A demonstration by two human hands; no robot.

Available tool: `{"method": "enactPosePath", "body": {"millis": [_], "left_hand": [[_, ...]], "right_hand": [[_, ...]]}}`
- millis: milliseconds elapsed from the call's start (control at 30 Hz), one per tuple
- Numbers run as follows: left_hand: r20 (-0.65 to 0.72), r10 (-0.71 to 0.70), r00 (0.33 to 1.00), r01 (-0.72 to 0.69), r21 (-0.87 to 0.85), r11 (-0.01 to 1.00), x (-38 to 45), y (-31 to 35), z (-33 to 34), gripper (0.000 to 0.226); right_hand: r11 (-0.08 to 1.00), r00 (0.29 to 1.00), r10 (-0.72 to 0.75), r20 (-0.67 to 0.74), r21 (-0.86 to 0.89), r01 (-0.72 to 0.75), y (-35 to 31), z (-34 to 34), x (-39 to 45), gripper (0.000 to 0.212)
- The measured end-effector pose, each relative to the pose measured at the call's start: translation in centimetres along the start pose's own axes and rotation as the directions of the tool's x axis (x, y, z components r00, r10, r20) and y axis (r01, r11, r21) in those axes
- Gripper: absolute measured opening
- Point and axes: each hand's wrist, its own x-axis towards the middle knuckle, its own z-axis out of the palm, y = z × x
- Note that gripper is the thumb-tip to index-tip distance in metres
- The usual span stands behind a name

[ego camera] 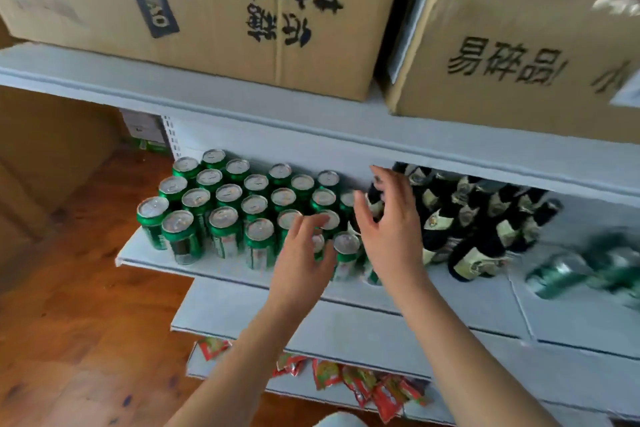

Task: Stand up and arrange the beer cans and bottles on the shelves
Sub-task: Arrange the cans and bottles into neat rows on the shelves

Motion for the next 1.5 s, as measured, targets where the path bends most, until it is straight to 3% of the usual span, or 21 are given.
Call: {"method": "enactPosePath", "body": {"millis": [133,267,400,467,533,633,833,1000,1267,1400,1500], "left_hand": [[0.102,0.030,0.994,-0.028,-0.021,0.999,1.0,2.4,5.4,0.028],[0.067,-0.062,0.996,0.059,0.047,0.997,1.2,4.1,10.2,0.027],[-0.155,-0.260,0.953,0.273,0.066,0.960,2.6,4.1,12.8,0.054],[-0.187,-0.316,0.930,0.327,0.032,0.945,4.5,3.6,13.2,0.073],[-0.118,-0.340,0.933,0.350,0.084,0.933,6.7,3.6,13.5,0.080],[-0.040,-0.373,0.927,0.374,0.165,0.913,9.2,4.8,14.0,0.042],[-0.180,-0.380,0.907,0.408,0.166,0.898,10.6,5.5,13.4,0.031],[-0.249,-0.339,0.907,0.357,0.031,0.933,10.2,6.4,11.6,0.021],[-0.291,-0.258,0.921,0.258,-0.038,0.965,9.3,10.1,7.3,0.030],[-0.259,-0.202,0.944,0.199,-0.036,0.979,8.1,11.3,3.8,0.043],[-0.255,-0.198,0.946,0.189,-0.061,0.980,6.7,11.9,2.1,0.029]], "right_hand": [[0.954,0.950,0.258,-0.174,-0.109,-0.279,6.8,-7.8,-4.4,0.032],[0.817,0.833,0.500,-0.238,-0.190,-0.544,12.4,-13.0,-9.3,0.030],[0.721,0.727,0.650,-0.220,-0.125,-0.682,16.2,-15.4,-11.4,0.044],[0.695,0.700,0.689,-0.187,-0.106,-0.712,18.0,-16.0,-11.4,0.045],[0.714,0.721,0.678,-0.143,-0.108,-0.692,19.5,-16.1,-10.9,0.044],[0.773,0.779,0.625,-0.059,-0.091,-0.627,21.3,-15.7,-10.1,0.040],[0.843,0.842,0.536,0.066,0.019,-0.538,21.6,-14.3,-7.6,0.039],[0.915,0.912,0.392,0.117,0.055,-0.400,19.3,-13.0,-6.3,0.034],[0.959,0.959,0.181,0.216,0.178,-0.221,13.4,-9.7,-6.1,0.032],[0.972,0.952,0.073,0.299,0.192,-0.135,10.3,-7.9,-5.6,0.042],[0.986,0.963,-0.020,0.268,0.166,-0.026,8.5,-6.8,-5.1,0.059]]}}
